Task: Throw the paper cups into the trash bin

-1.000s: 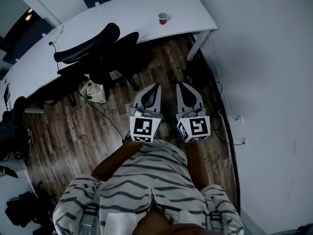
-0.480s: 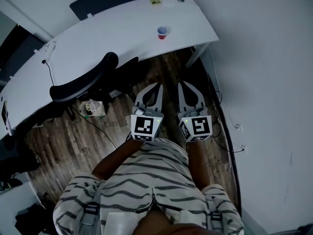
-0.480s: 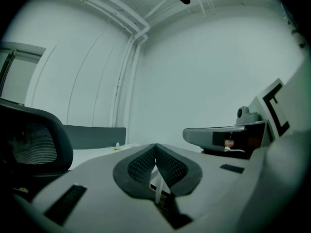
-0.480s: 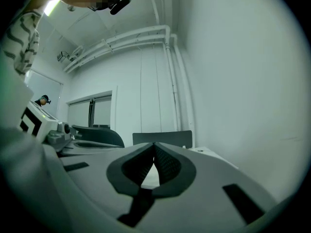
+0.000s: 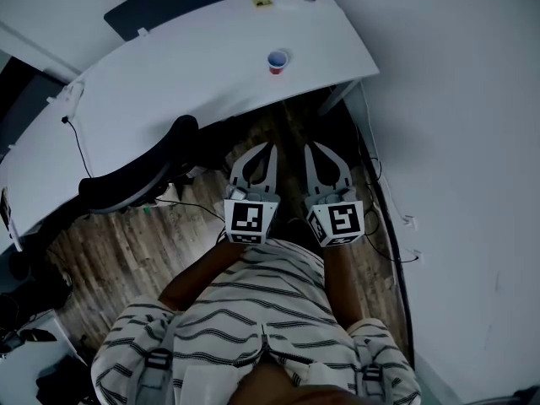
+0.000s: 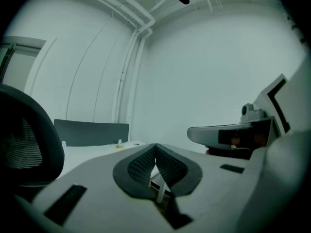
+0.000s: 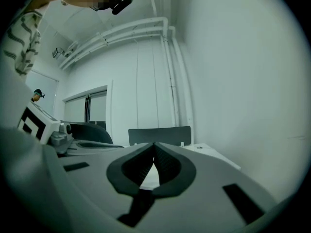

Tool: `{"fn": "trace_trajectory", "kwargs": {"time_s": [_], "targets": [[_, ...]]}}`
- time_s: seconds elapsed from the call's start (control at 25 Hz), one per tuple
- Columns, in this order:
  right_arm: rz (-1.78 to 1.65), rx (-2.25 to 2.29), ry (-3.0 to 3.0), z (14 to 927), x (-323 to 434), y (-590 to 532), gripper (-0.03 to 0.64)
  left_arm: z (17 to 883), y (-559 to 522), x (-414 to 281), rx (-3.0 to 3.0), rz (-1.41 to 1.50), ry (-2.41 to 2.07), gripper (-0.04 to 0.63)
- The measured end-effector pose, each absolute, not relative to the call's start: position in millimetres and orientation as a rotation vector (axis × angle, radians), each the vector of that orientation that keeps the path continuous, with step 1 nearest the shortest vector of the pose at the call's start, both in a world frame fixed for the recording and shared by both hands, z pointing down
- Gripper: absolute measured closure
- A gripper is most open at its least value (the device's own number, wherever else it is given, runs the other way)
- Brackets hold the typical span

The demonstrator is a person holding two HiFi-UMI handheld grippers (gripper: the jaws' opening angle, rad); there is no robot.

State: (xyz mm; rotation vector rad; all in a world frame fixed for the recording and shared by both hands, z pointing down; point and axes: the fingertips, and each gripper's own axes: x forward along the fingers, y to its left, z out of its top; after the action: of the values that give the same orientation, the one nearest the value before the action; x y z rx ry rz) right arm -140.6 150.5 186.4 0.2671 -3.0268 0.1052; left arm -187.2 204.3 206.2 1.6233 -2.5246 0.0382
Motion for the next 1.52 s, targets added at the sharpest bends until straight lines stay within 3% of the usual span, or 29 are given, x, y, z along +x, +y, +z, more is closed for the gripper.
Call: {"fn": "trace_trajectory", "kwargs": {"time_s": [1.52], "targets": [[0.246,0.168,-2.947,270.7,-217.1,-6.1,0.607,310.7,35.0,-327.2,1.291,0.103,-2.597,0.569]]}}
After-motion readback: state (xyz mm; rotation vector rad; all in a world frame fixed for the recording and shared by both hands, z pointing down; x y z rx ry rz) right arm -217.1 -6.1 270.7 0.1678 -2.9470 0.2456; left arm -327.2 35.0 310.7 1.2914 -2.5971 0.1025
